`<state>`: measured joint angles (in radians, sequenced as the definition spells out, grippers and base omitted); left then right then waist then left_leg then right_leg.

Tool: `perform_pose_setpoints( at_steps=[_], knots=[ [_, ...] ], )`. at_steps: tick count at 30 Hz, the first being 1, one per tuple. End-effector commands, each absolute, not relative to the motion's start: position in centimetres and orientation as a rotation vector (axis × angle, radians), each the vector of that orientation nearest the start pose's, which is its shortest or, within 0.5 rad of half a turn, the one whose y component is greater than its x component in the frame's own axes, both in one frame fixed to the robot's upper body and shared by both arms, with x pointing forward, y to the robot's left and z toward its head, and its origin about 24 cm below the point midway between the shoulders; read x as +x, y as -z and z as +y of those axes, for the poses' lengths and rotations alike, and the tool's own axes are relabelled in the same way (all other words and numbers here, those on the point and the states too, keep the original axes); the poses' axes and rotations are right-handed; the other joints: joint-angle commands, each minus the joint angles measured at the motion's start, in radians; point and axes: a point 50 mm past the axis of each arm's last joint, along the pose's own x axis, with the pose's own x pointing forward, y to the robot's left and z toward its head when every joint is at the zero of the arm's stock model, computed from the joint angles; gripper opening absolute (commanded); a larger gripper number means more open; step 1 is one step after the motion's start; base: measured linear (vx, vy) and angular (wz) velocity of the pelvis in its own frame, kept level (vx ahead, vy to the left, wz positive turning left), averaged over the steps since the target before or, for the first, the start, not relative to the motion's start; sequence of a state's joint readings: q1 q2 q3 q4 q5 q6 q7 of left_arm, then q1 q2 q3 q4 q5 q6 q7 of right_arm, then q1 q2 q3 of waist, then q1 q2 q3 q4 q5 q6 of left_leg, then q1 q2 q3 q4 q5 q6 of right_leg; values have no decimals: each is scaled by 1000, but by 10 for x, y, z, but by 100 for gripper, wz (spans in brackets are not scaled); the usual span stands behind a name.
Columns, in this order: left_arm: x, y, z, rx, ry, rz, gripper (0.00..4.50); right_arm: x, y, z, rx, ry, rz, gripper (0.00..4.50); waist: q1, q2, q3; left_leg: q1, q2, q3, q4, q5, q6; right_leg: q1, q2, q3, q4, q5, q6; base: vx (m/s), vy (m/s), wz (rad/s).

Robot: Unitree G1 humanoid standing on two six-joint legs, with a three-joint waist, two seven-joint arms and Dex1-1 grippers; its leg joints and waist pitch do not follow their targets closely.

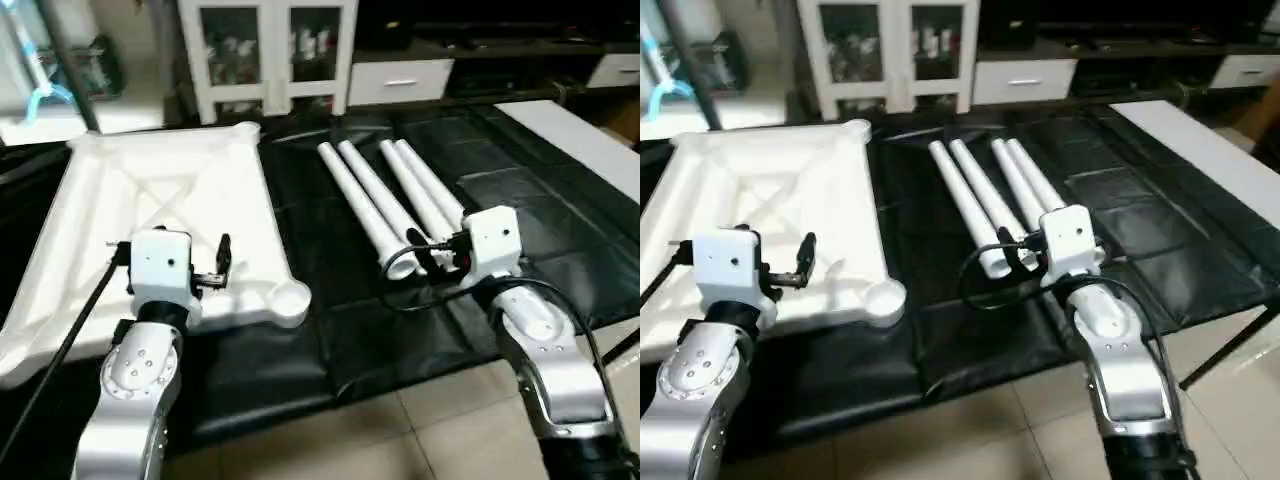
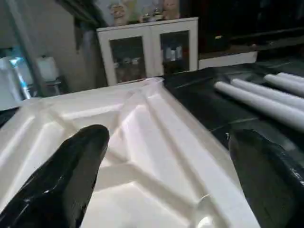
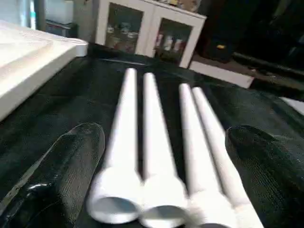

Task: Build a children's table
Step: Move to table, then pick table leg

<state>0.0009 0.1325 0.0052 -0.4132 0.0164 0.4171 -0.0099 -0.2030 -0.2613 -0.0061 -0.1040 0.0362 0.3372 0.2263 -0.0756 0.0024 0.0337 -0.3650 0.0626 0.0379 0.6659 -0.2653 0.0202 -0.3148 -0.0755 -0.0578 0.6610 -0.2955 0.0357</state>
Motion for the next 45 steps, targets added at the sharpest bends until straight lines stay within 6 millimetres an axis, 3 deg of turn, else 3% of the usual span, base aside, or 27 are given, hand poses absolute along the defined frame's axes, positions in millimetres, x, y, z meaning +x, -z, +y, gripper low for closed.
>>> perform_pose_setpoints(
  at_steps=[1,2,3,4,5,6,7,8,9,10,11,12,13,14,15,16,17,18,19,20,23,24,28,30,31,34,45],
  knots=[
    [244,-99,164,153,26,7,448,290,-95,-176,-219,-215,49,450,50,-33,-35,-100,58,9,55,-106,222,123,-255,97,-216,-204,15,66,15,52],
    [244,-99,163,153,30,8,448,290,-95,-178,-193,-198,51,450,48,5,-51,-66,103,7,33,-40,84,109,-203,108,-198,-255,-86,66,15,52],
    [244,-99,163,154,31,8,448,290,-95,-178,-186,-192,51,450,47,-15,-42,-88,96,23,6,-2,77,118,-137,79,-177,-246,-150,118,34,21],
    [244,-100,163,154,34,8,448,291,-97,-180,-166,-171,49,450,50,28,-46,-32,104,39,-75,108,83,95,-44,5,-150,-179,-222,148,31,10],
    [244,-100,163,154,36,8,448,292,-98,-182,-149,-154,57,450,14,59,-51,83,166,-27,-114,84,199,7,20,-37,-60,-98,-199,148,31,10],
    [244,-100,163,155,36,8,448,292,-98,-183,-148,-153,58,450,-6,66,-46,121,198,-65,-127,41,270,-40,23,-32,-11,-113,-176,148,52,11],
    [244,-99,162,154,44,10,448,295,-100,-186,-136,-127,69,450,-8,68,-64,161,228,-101,-113,92,366,-88,7,-16,43,-106,-86,107,39,3],
    [244,-99,162,155,44,10,448,295,-100,-187,-136,-125,69,450,-5,65,-67,156,231,-104,-111,150,404,-101,1,-10,60,-87,-37,107,39,3],
    [245,-99,161,154,53,10,448,297,-101,-190,-145,-109,87,450,1,50,-58,130,213,-70,-117,262,442,-130,-12,6,71,-6,56,81,14,0],
    [246,-99,160,153,59,10,448,299,-102,-193,-147,-97,106,450,7,42,-57,120,203,-57,-124,253,436,-129,-17,11,61,22,58,60,-1,0],
    [246,-99,159,153,61,10,448,299,-102,-194,-138,-94,114,450,18,6,-48,85,147,-1,-112,108,365,-99,-38,37,-28,113,-11,60,-1,0],
    [246,-99,159,153,61,10,448,299,-102,-194,-138,-94,114,450,27,-15,-40,53,105,35,-104,-40,304,-62,-58,60,-83,101,-36,27,-57,8],
    [247,-99,158,153,70,11,448,302,-102,-196,-146,-81,135,450,58,-34,-46,-3,21,75,17,-152,202,35,-146,166,-164,-220,-95,37,-59,2],
    [247,-99,157,153,73,11,448,304,-102,-197,-166,-74,151,450,69,-32,-49,-38,50,48,54,-68,111,69,-179,179,-171,-376,-182,37,-59,2],
    [247,-99,157,152,75,11,448,305,-102,-197,-175,-71,159,450,70,-30,-46,-51,54,41,56,-36,78,72,-169,169,-163,-382,-209,64,-17,-8],
    [248,-99,155,147,79,24,448,307,-100,-196,-151,-92,194,450,67,-16,-29,-50,69,34,34,9,37,57,-149,138,-165,-376,-266,0,0,0],
    [248,-99,155,146,80,25,448,307,-100,-195,-149,-94,197,450,63,9,-29,-31,94,35,-40,58,21,32,-97,85,-147,-296,-287,0,0,0],
    [248,-97,153,130,97,41,448,310,-99,-195,-150,-97,219,450,47,33,-25,-19,126,33,-99,27,23,8,-37,41,-111,-183,-251,39,70,-4],
    [249,-96,151,123,116,54,448,312,-99,-195,-151,-105,236,450,40,44,-37,-5,145,23,-99,21,20,-1,-22,34,-92,-102,-237,53,102,0],
    [249,-96,142,120,196,63,448,318,-99,-188,-173,-179,279,450,39,47,-51,28,160,16,-92,43,14,-15,-35,39,-77,58,-242,53,102,0],
    [249,-97,137,122,250,60,448,323,-99,-184,-187,-222,311,450,53,47,-60,14,144,27,-74,307,9,-10,-44,43,-65,340,-259,19,78,0],
    [249,-98,134,119,281,59,448,326,-99,-181,-198,-238,331,450,57,37,-57,10,139,34,-77,310,-1,-7,-45,44,-68,338,-266,6,62,-1],
    [250,-101,128,133,367,71,448,339,-97,-173,-191,-270,390,450,58,33,-39,2,140,46,-101,-34,-42,0,-66,56,-88,120,-303,0,0,0],
    [250,-101,127,146,400,89,448,349,-99,-167,-208,-281,392,450,55,41,-36,7,141,47,-107,-121,-66,-3,-70,59,-94,43,-301,0,0,0],
    [250,-100,127,157,412,97,448,353,-100,-165,-216,-285,392,450,47,31,-34,4,141,54,-109,-163,-74,-5,-68,61,-99,-5,-298,0,0,0],
    [250,-97,126,168,439,135,448,364,-100,-158,-217,-307,441,450,44,28,-36,-1,140,60,-106,-147,-66,-7,-69,61,-95,-20,-304,0,0,0],
    [244,-109,122,111,598,155,448,378,-81,-160,-212,-327,712,450,67,23,-52,-4,149,84,-92,87,18,-10,-63,56,-74,210,-368,0,0,0]
  ],
)
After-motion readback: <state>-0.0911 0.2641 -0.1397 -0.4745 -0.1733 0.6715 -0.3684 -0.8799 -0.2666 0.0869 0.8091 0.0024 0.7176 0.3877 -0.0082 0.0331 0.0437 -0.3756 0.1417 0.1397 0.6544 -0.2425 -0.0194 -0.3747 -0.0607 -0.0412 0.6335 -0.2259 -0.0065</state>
